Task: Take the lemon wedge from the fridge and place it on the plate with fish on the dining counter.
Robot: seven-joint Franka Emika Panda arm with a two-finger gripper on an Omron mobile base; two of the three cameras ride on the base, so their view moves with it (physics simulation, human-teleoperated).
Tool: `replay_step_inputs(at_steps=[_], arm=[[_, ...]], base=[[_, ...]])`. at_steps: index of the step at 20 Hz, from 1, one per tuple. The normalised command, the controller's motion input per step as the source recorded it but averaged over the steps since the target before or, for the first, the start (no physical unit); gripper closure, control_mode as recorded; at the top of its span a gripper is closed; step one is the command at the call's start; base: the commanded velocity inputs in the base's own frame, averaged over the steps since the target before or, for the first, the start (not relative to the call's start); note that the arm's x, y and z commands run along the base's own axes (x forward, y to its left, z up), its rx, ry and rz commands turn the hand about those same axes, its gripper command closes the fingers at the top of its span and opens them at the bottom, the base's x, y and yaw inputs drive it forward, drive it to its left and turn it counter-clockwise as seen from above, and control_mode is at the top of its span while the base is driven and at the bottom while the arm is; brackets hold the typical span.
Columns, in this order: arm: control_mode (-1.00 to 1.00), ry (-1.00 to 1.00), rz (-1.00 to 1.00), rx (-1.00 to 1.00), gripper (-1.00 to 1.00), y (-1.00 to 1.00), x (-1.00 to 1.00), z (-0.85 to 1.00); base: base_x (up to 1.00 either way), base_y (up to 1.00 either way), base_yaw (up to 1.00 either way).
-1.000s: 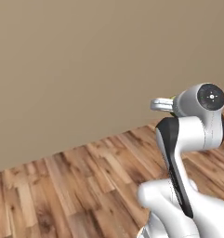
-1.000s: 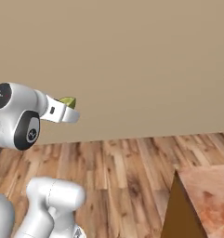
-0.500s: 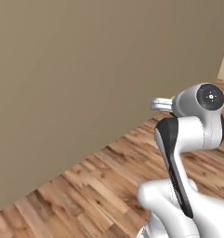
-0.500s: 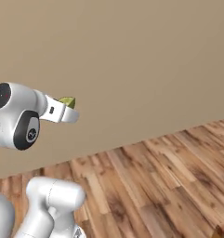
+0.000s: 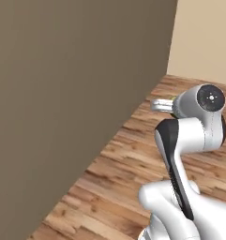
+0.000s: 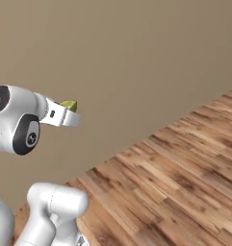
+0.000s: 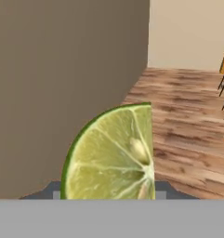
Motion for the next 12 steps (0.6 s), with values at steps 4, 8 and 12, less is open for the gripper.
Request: replay_step_inputs(at_steps=[4,8,12], arm=[[1.0,0.0,0.0,0.0,1.0,0.0,0.0,0.0],[1.0,0.0,0.0,0.0,1.0,0.0,0.0,0.0],[1.0,0.0,0.0,0.0,1.0,0.0,0.0,0.0]], base=[[1.0,0.26,-0.56],[1.0,0.25,-0.57],[1.0,0.24,-0.57]])
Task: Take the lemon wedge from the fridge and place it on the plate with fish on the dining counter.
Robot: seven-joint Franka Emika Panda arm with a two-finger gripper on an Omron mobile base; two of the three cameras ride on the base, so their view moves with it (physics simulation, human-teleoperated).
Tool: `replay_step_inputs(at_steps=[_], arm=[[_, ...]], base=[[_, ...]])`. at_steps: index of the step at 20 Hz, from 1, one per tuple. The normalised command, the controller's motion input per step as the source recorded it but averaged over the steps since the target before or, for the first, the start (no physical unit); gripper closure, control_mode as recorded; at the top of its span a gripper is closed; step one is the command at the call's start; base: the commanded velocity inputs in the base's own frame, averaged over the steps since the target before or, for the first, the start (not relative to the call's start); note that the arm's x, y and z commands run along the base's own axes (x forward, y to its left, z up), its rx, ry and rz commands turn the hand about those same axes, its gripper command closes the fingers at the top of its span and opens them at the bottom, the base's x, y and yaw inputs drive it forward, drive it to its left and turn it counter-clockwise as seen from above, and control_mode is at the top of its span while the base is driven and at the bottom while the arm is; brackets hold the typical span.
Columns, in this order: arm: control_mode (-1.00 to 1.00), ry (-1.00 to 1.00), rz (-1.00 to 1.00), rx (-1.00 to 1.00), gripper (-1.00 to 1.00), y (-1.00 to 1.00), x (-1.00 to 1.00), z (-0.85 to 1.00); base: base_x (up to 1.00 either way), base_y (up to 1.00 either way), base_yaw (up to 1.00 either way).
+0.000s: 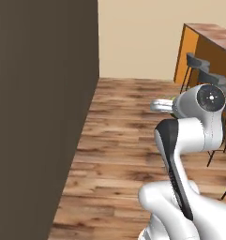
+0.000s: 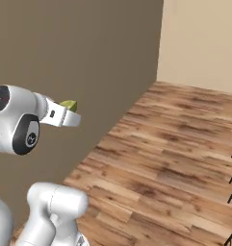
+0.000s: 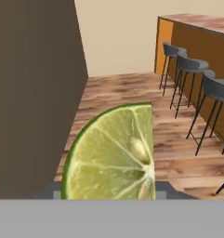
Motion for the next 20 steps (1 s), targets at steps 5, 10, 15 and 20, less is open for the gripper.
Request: replay_step_inputs(at_steps=[5,10,15,20], arm=[[1.0,0.0,0.0,0.0,1.0,0.0,0.0,0.0],[1.0,0.0,0.0,0.0,1.0,0.0,0.0,0.0],[1.0,0.0,0.0,0.0,1.0,0.0,0.0,0.0],[1.0,0.0,0.0,0.0,1.0,0.0,0.0,0.0]], base=[[1.0,0.29,-0.57],[1.0,0.58,-0.58],[1.0,0.91,-0.59],[1.0,1.0,-0.6]])
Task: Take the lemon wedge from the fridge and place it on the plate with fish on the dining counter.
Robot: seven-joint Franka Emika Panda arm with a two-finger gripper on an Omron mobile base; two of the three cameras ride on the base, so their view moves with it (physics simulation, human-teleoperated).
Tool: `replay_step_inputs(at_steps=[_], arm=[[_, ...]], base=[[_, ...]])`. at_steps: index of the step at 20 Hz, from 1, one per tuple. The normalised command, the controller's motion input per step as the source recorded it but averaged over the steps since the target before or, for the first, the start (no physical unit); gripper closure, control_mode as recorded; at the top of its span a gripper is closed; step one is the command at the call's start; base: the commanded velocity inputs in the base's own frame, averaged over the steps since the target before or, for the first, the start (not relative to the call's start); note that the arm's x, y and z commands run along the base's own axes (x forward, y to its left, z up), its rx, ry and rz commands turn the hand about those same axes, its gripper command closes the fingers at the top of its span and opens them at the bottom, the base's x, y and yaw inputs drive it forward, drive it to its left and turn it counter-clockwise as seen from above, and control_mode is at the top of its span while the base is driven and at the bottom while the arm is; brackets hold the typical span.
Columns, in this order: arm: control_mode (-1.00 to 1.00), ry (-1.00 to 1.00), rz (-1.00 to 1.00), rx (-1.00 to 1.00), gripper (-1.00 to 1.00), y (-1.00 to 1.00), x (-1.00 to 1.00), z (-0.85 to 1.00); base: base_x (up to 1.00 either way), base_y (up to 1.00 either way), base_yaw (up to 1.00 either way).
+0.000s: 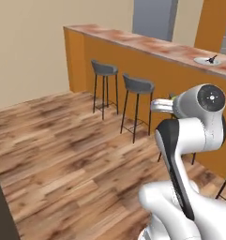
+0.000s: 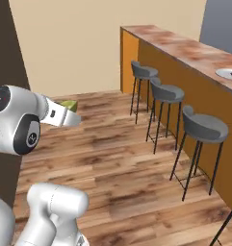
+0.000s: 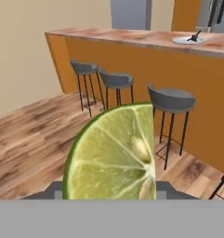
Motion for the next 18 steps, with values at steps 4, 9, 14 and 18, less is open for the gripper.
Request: replay_step_inputs(at_steps=[4,9,14,18], arm=[[1.0,0.0,0.0,0.0,1.0,0.0,0.0,0.0],[1.0,0.0,0.0,0.0,1.0,0.0,0.0,0.0],[1.0,0.0,0.0,0.0,1.0,0.0,0.0,0.0],[1.0,0.0,0.0,0.0,1.0,0.0,0.0,0.0]], base=[[1.0,1.0,-0.62],[1.0,0.92,-0.67],[1.0,0.87,-0.59],[1.0,0.72,-0.52]])
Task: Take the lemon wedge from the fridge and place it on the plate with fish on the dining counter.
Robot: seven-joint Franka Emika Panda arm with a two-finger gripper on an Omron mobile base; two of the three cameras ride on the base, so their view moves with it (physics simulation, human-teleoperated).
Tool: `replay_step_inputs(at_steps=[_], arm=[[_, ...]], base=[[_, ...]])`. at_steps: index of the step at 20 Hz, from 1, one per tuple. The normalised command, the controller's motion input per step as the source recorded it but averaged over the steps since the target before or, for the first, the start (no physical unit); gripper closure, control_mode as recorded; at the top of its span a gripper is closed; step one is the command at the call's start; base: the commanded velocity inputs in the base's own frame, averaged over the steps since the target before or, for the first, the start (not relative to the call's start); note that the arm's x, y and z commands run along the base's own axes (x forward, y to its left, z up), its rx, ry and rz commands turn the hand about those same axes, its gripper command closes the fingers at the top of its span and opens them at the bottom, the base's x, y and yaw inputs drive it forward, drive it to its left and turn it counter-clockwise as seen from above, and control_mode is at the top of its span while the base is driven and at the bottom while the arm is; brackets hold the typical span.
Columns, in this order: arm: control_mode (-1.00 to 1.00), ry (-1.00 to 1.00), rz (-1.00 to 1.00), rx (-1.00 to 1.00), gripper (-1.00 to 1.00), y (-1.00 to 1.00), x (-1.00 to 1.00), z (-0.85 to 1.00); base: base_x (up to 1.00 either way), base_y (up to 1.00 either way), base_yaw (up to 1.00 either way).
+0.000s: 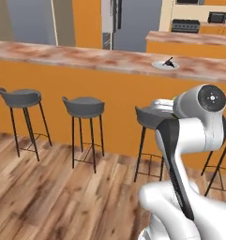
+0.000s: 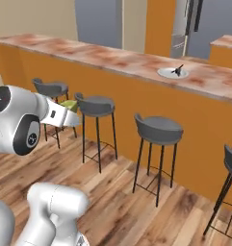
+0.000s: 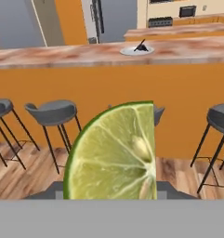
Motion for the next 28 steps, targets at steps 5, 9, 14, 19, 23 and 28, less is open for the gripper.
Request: replay_step_inputs(at_steps=[5,9,14,19,23,28], arm=[[1.0,0.0,0.0,0.0,1.0,0.0,0.0,0.0],[1.0,0.0,0.0,0.0,1.0,0.0,0.0,0.0],[1.0,0.0,0.0,0.0,1.0,0.0,0.0,0.0],[1.0,0.0,0.0,0.0,1.0,0.0,0.0,0.0],[1.0,0.0,0.0,0.0,1.0,0.0,0.0,0.0],[1.0,0.0,0.0,0.0,1.0,0.0,0.0,0.0]], base=[[1.0,0.72,-0.5],[1.0,0.37,-0.42],[1.0,0.04,-0.37],[0.95,0.01,-0.25],[0.99,0.0,-0.1],[1.0,0.0,-0.11]])
